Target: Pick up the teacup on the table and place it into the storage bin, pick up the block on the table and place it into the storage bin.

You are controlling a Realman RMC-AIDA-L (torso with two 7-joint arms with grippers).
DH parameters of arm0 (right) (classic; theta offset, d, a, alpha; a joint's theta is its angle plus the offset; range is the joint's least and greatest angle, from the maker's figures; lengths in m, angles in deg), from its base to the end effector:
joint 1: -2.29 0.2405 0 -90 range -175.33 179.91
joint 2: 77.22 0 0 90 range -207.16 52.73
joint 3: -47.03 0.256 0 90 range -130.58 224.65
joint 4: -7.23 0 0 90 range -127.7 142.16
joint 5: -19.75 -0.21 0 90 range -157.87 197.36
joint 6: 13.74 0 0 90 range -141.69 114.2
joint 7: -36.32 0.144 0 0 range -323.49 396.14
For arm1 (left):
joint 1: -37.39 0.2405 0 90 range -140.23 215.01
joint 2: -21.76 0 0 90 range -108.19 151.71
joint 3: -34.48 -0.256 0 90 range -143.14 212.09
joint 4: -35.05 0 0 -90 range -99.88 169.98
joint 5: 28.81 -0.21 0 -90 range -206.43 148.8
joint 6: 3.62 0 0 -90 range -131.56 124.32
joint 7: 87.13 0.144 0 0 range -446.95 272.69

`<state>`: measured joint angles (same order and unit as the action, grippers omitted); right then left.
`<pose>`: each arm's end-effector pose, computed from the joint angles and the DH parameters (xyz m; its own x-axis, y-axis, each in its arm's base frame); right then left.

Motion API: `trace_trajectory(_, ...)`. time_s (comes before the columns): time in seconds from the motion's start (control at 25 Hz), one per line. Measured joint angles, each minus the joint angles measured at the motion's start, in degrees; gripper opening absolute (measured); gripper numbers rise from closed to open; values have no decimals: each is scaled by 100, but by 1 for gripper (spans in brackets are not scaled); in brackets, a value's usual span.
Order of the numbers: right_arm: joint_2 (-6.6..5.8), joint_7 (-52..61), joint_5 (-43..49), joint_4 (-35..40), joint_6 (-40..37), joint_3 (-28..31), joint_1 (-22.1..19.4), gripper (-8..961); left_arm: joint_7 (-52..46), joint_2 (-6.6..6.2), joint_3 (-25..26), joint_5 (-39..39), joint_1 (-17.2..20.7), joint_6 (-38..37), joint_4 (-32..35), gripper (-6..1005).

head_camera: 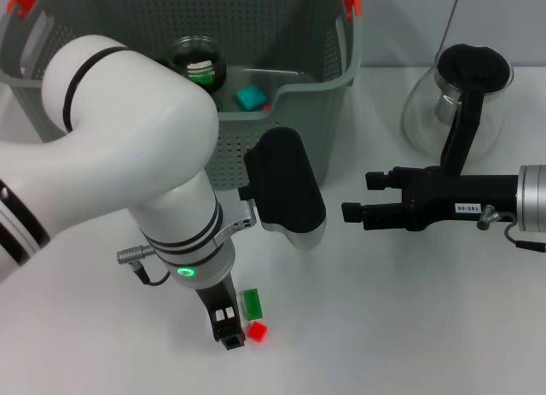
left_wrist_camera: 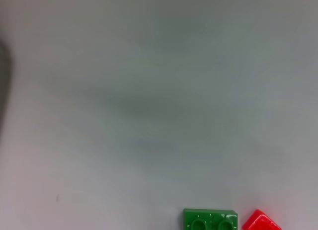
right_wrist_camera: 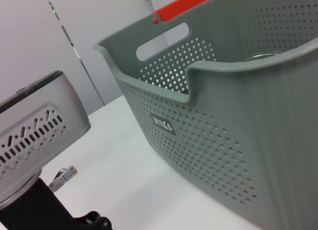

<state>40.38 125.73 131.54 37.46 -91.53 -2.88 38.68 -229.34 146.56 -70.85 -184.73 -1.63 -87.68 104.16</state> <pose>0.2462 0.3581 -0.0318 0.7587 -0.4963 -0.4219 -0.5779 -0.8118 -0.0841 -0.1587 0.3117 -0.1029 0.7680 0.2539 -0.5880 0.1474 -0.9635 -0.2236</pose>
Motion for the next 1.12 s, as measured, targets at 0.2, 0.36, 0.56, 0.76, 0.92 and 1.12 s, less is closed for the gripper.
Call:
trace_trajectory(0.2, 0, -18, 0, 0, 0, 0, -6, 916, -6, 0, -8, 0, -1, -29, -3, 593)
trace_trajectory(0.36, 0, -20, 0, 0, 0, 0, -9, 916, -20, 0, -10, 0, -1, -49, -3, 572)
trace_trajectory(0.56, 0, -20, 0, 0, 0, 0, -9, 916, -20, 0, 6, 0, -4, -64, 2, 477)
trace_trajectory(0.76, 0, -25, 0, -5, 0, 0, -9, 917, -71, -5, 40, -5, -9, -107, 67, 413)
trace_trajectory(0.92, 0, -27, 3, -8, -10, 0, -9, 917, -138, -32, 329, -94, 56, -526, 495, 413)
trace_trajectory(1.12, -11, -39, 17, -15, -16, 0, -14, 917, 142, -32, 1508, -79, 480, -1455, 1861, 412)
